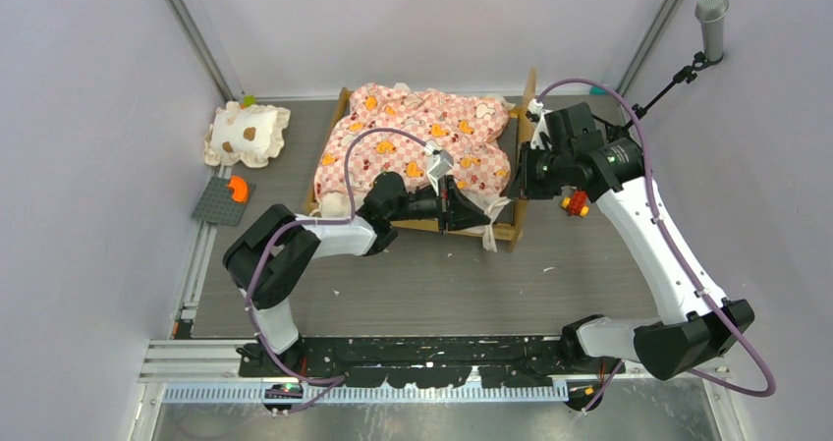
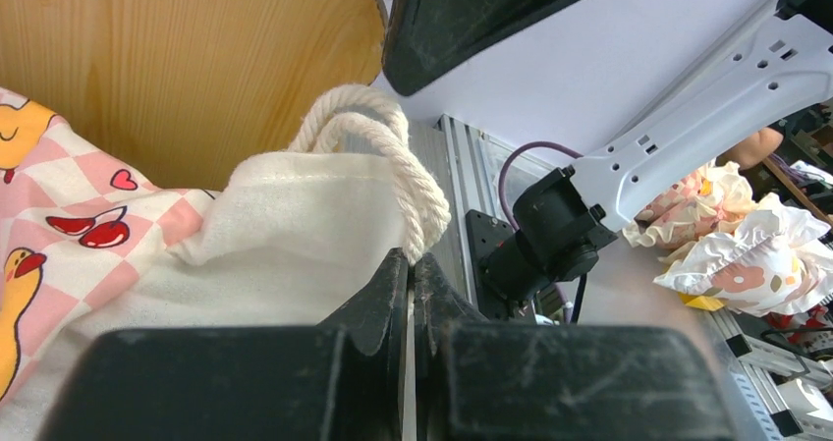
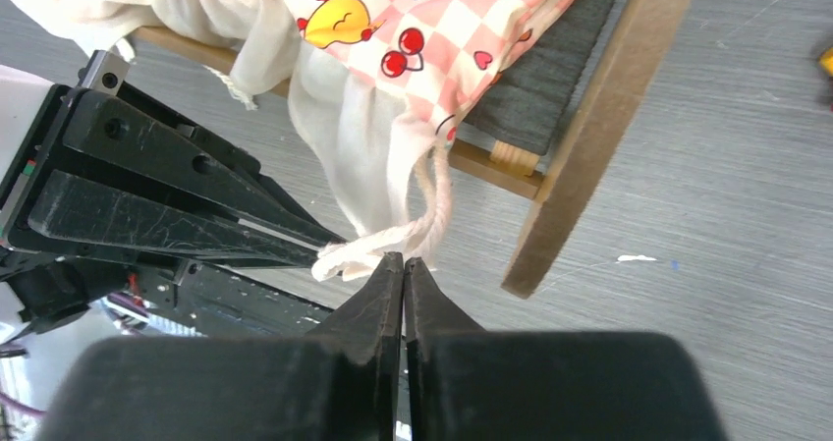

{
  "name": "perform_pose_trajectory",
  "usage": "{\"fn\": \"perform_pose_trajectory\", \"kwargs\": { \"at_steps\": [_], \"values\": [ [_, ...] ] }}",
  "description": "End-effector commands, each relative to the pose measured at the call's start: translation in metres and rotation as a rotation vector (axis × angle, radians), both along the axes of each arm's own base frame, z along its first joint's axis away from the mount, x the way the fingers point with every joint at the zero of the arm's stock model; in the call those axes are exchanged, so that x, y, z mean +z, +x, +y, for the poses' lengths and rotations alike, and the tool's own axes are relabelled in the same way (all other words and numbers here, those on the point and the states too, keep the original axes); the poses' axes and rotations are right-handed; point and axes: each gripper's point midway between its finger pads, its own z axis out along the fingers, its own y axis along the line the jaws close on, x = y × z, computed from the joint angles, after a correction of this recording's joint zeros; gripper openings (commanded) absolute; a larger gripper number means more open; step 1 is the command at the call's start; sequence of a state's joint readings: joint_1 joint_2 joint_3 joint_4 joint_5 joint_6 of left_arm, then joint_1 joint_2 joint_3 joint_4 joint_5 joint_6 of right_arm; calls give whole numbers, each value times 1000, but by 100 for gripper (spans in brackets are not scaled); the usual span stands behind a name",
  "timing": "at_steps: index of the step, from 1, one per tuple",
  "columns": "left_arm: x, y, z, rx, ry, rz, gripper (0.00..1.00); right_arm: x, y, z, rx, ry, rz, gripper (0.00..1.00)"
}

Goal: Set up the pet bed
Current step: Cross the ropes on the bed frame.

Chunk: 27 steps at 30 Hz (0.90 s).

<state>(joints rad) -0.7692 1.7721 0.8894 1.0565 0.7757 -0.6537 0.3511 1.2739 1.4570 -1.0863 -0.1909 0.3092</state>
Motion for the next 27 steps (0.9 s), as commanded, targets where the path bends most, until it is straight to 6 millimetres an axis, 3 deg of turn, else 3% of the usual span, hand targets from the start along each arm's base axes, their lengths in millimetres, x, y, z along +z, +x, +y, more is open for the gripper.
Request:
{"fn": "perform_pose_trajectory", "kwargs": {
  "at_steps": [1, 4, 7, 13, 19, 27],
  "values": [
    [10, -4, 4, -17, -16, -46, 0, 22, 2, -5, -20, 8, -80, 18],
    [10, -4, 3, -23, -16, -40, 0, 23, -1, -1, -17, 32, -69, 35],
    [11, -4, 2, -28, -17, -38, 0, 30, -5, 6, -7, 87, -61, 43],
    [13, -3, 0, -31, -21, -38, 0, 33, -18, 23, -22, 206, 15, 44],
    [13, -1, -3, -32, -24, -34, 0, 23, -28, 24, -47, 227, 41, 42],
    [14, -3, -11, -51, -27, -30, 0, 14, -27, 31, -81, 260, 72, 43]
  ]
}}
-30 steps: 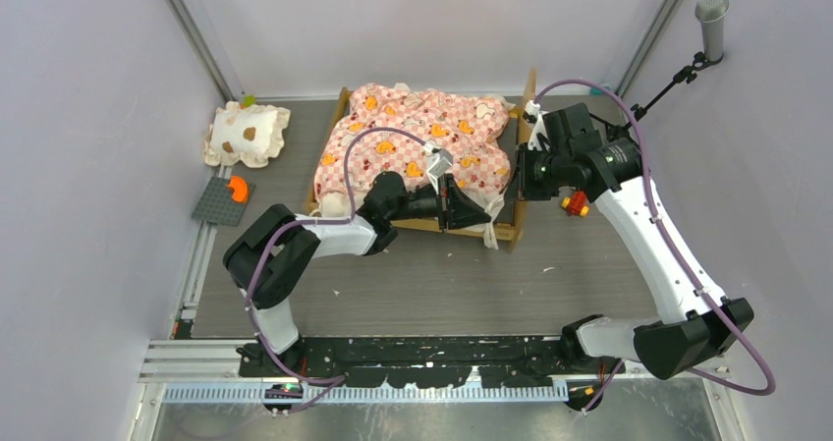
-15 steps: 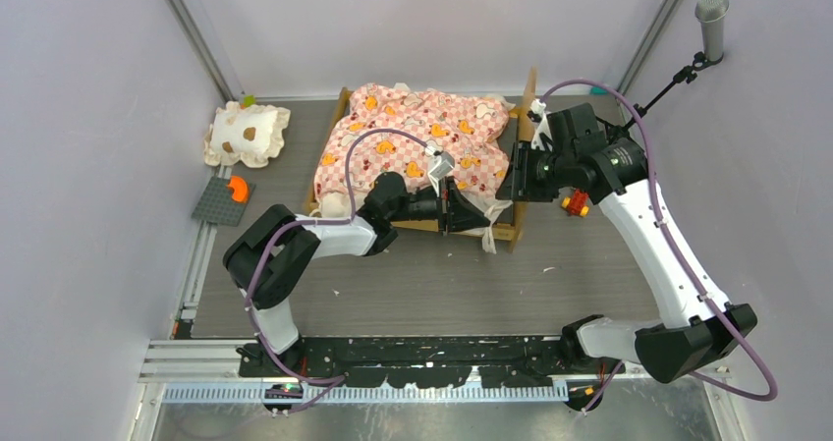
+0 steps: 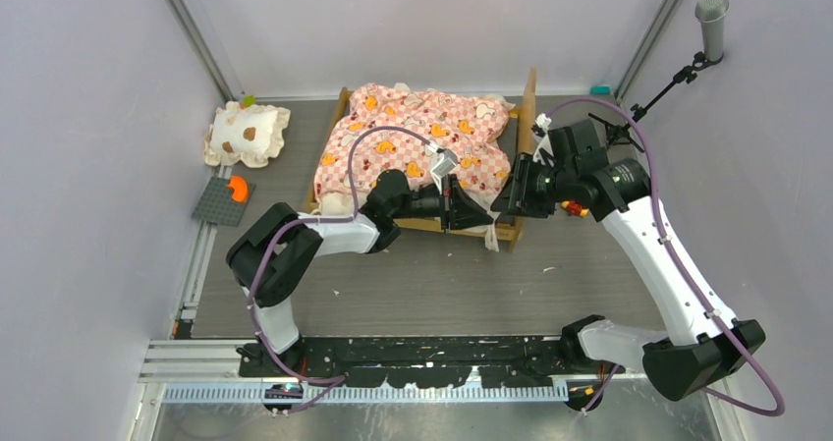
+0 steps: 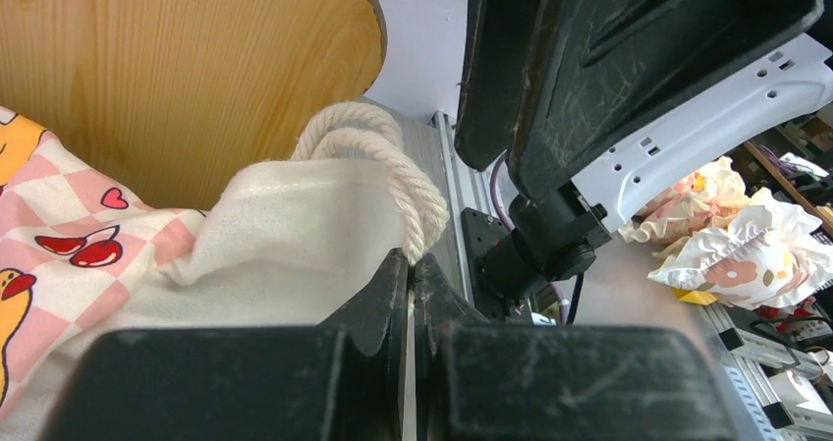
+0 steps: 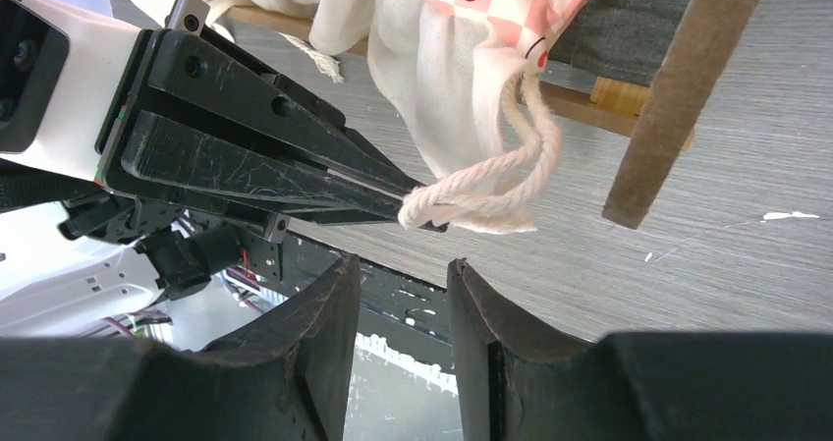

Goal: Set up the pet bed
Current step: Cross the ropes on the bed frame.

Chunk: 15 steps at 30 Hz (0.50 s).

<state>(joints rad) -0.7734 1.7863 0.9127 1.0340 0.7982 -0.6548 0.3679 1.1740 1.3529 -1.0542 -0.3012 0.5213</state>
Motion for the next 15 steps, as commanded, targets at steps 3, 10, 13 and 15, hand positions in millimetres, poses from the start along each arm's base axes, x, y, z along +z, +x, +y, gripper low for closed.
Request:
{"fn": "perform_pose_trajectory", "kwargs": {
  "at_steps": [3, 10, 13, 15],
  "values": [
    [15, -3, -10, -33, -38, -34, 0, 12, 6, 12, -14, 67, -29, 40],
    [15, -4, -12, -38, -38, -35, 0, 3, 11, 13, -16, 55, -17, 32],
    [14, -5, -12, -39, -38, -34, 0, -4, 11, 12, -13, 37, -2, 35],
    [15, -4, -12, -37, -39, -37, 0, -9, 11, 10, -16, 19, 8, 35]
  ]
}}
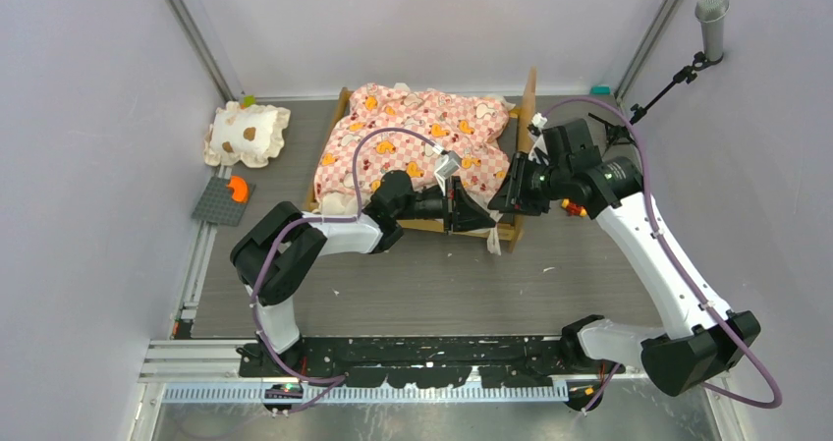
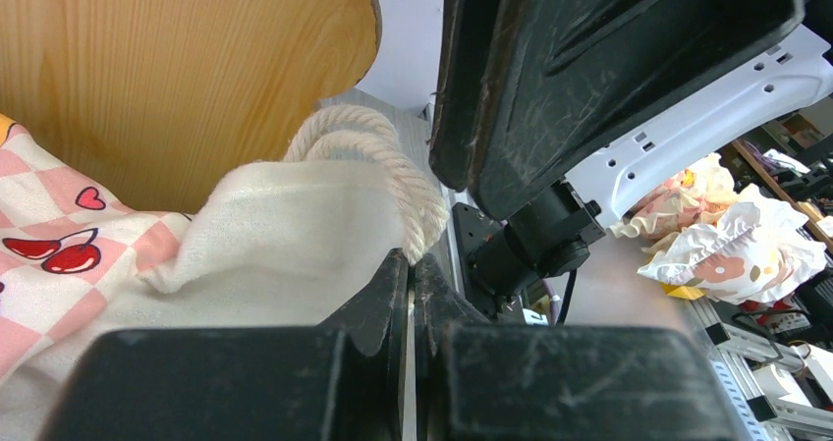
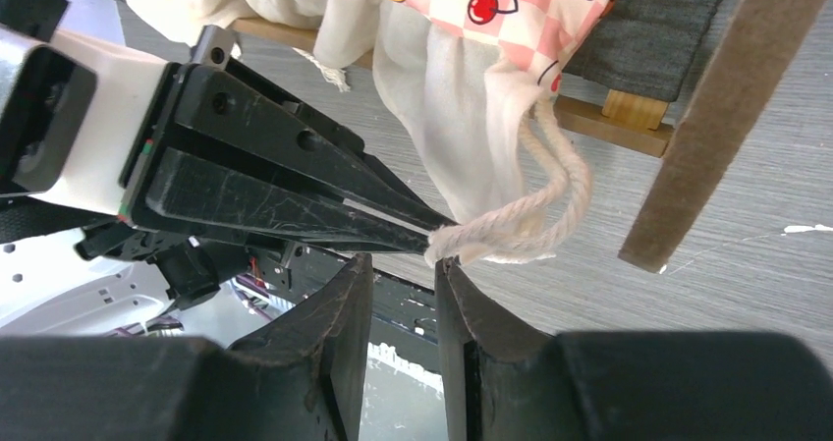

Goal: Set up the pet bed
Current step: Cross the ropes on the bed frame.

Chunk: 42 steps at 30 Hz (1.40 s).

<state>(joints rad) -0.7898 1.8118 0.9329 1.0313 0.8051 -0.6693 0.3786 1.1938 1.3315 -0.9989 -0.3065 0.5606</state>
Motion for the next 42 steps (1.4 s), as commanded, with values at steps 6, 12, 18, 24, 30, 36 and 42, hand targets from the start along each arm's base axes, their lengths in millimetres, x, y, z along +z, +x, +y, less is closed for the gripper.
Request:
{"fn": "perform_pose_trajectory", "kwargs": {
  "at_steps": [6, 12, 18, 24, 30, 36, 42],
  "values": [
    [18, 2, -5, -13, -46, -52, 0, -10, 2, -2, -7, -31, 11, 34],
    [19, 2, -5, -12, -47, -54, 0, -14, 3, 0, 0, -24, 20, 26],
    [20, 1, -5, -12, -49, -55, 0, -15, 4, 1, 4, -22, 22, 25],
    [20, 0, -5, -19, -48, -54, 0, -15, 5, 1, 1, -19, 11, 5],
    [19, -2, -4, -25, -58, -52, 3, -13, 4, -10, -20, -71, -19, 1],
    [20, -2, -5, -35, -62, -47, 3, -20, 5, -23, -47, -140, -18, 1],
    [20, -3, -5, -41, -61, -47, 5, -21, 7, -28, -66, -169, -27, 1]
  ]
}}
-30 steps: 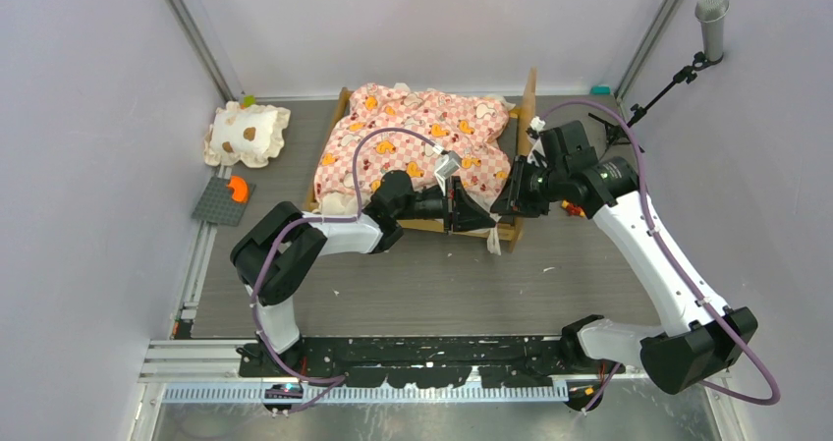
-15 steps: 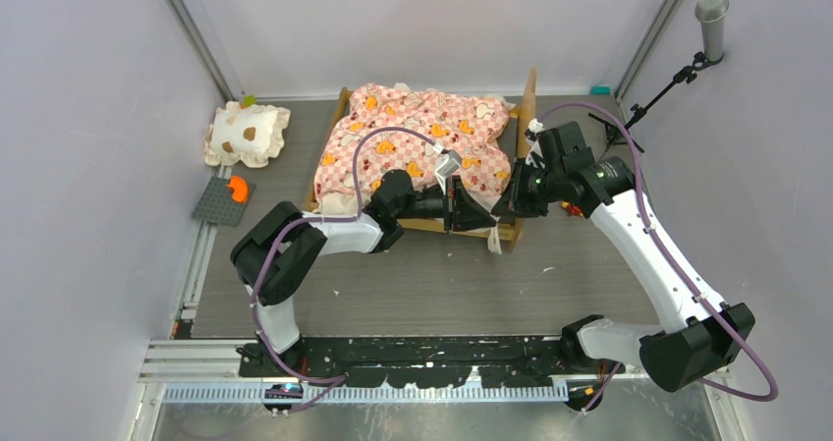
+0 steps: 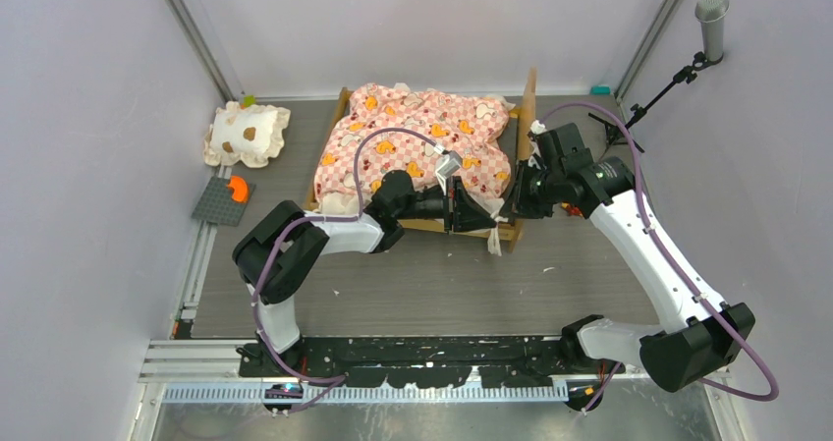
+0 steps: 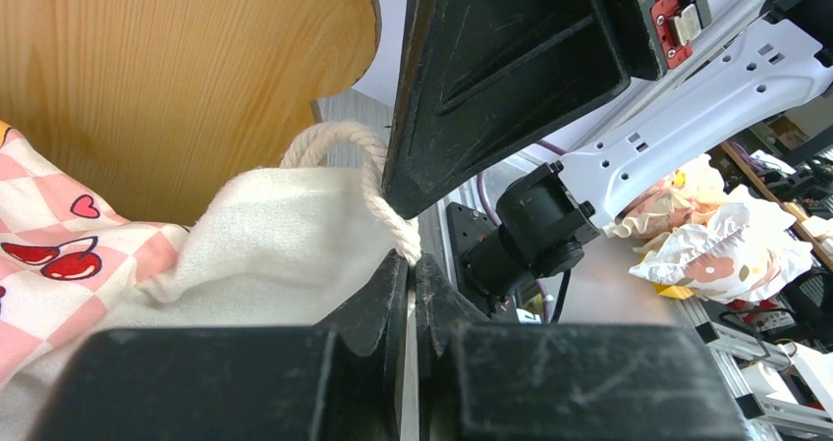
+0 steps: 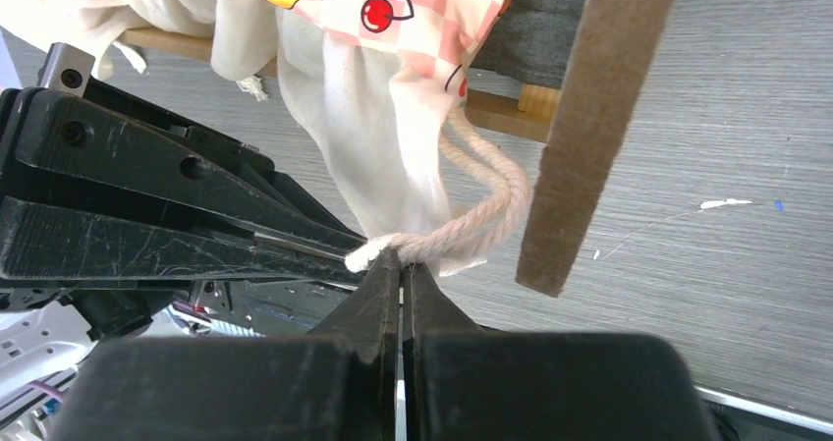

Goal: Set up the pet bed
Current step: Cross the ropes on the bed frame.

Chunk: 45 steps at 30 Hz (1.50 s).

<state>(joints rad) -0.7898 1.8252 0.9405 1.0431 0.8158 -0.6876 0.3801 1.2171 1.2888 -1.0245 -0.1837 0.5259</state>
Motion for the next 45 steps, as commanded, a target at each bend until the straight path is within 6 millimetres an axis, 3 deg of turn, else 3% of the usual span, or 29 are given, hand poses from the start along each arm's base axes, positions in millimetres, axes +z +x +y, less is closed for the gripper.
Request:
{"fn": "perform_pose_trajectory", "kwargs": {
  "at_steps": [1, 10, 16, 23, 31, 35, 36, 45],
  "values": [
    [20, -3, -3, -28, -58, -59, 5, 11, 3, -8, -16, -32, -63, 1],
    [19, -4, -3, -37, -54, -56, 6, 10, 5, -22, -38, -105, -75, 1],
    [18, -5, -3, -42, -53, -55, 5, 10, 9, -42, -79, -210, -96, 1],
    [13, -6, 1, -41, -41, -53, 0, 14, 8, -45, -71, -226, -109, 1],
    [19, 13, 39, 73, 48, -107, 0, 17, -7, -47, 58, -247, -144, 1],
    [14, 19, 56, 138, 223, -159, 0, 12, -15, -45, 94, -233, -133, 1],
    [18, 20, 72, 176, 318, -219, 0, 10, -15, -42, 100, -219, -130, 1],
    [27, 15, 103, 265, 447, -252, 0, 16, -7, -38, 71, -195, -159, 1]
  ]
}}
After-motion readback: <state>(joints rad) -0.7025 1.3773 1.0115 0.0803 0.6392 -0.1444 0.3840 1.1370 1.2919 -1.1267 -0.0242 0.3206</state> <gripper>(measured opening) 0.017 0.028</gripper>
